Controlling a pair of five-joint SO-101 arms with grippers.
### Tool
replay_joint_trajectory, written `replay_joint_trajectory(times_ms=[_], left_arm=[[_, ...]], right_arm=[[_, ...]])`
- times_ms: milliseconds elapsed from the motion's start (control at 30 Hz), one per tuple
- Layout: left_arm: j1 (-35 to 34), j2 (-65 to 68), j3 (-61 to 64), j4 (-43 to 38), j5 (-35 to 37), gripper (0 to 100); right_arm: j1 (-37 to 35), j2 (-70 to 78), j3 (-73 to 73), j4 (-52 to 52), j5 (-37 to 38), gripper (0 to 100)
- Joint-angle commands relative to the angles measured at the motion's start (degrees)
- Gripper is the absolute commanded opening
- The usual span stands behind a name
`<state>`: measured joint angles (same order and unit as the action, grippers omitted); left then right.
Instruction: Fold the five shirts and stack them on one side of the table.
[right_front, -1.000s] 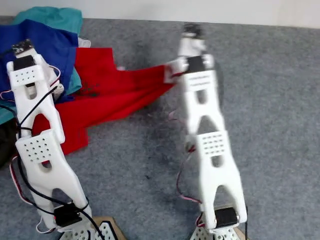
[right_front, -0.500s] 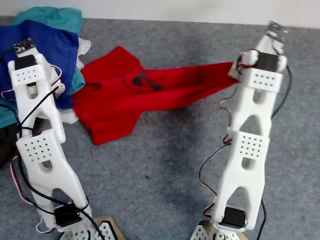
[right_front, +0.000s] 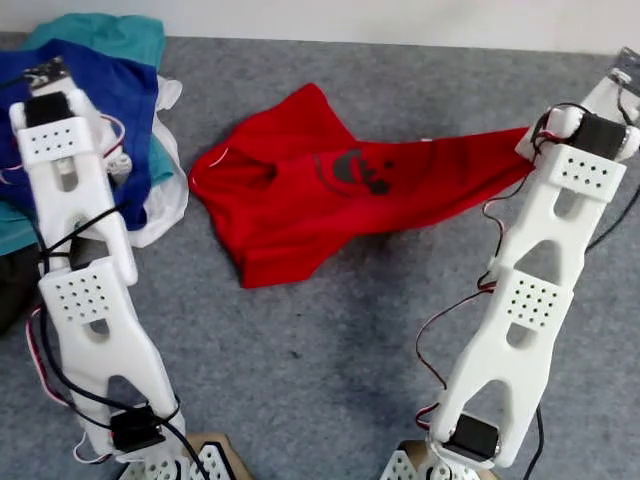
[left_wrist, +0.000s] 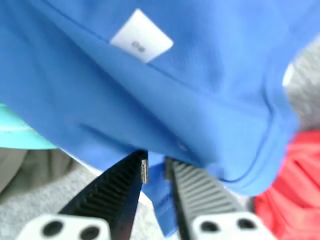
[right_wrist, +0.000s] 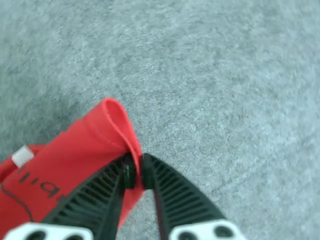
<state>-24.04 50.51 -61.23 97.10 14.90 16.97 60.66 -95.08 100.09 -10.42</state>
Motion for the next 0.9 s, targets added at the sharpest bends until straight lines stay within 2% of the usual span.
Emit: replay_joint_trajectory(times_ms=[0,67,200,267,467,533,600,733,867], left_arm=[[4.7,-3.91,-3.47,3.16,0.62,32],[5.85,-3.91,-3.03,3.34,0.62,38],[8.13,-4.0,-3.03,3.52,0.62,38],[9.89,-4.0,-2.95,3.87,0.62,38],[15.25,-4.18,3.56,4.13,0.62,38],[16.04,-5.58,8.84,4.13,0.62,35],[17.01,-9.63,14.55,4.13,0.44,27],[18.95,-23.52,25.98,3.96,0.18,13],[20.0,-36.26,37.05,3.78,0.09,16]], right_arm=[[-4.53,-0.84,-5.85,0.13,3.6,17.0],[-6.37,-0.31,-5.93,-0.84,3.69,21.1],[-9.1,-0.48,-5.93,-5.14,9.76,22.8],[-9.8,-1.54,-5.93,-5.58,10.29,22.8],[-9.63,-5.67,-5.93,1.1,10.73,22.8],[-9.01,-6.99,-5.49,1.19,13.8,22.8],[-7.78,-7.96,-5.49,1.19,14.59,22.0],[-7.52,-9.89,-5.32,1.27,14.86,17.3],[-7.6,-13.76,3.12,1.27,14.95,17.3]])
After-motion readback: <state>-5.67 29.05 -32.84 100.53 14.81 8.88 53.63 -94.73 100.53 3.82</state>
